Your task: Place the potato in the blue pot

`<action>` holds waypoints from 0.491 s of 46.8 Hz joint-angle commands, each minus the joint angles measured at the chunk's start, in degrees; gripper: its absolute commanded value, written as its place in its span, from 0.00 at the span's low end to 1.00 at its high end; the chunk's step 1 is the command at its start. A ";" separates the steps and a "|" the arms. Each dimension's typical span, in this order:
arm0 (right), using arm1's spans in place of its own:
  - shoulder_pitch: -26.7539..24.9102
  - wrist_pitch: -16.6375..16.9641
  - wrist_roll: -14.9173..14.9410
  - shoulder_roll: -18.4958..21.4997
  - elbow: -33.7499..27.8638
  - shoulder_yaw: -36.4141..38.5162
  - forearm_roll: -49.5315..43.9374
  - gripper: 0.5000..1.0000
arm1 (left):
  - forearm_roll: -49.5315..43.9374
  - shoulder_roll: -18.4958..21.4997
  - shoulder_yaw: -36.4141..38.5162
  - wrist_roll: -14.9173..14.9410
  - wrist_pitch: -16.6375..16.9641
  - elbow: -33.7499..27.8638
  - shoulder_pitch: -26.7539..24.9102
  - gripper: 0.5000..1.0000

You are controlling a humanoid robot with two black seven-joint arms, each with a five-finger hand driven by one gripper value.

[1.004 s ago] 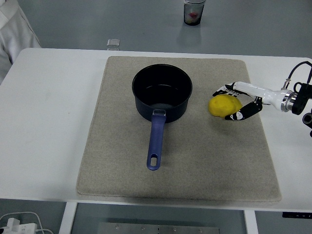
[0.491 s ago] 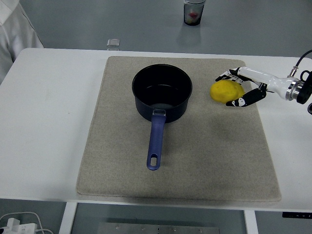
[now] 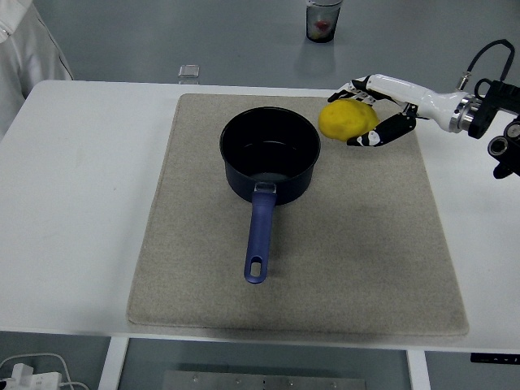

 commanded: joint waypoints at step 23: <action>4.78 0.60 -2.98 11.93 -3.33 -1.05 -0.10 0.00 | 0.00 0.00 0.00 0.00 0.00 0.01 0.01 0.99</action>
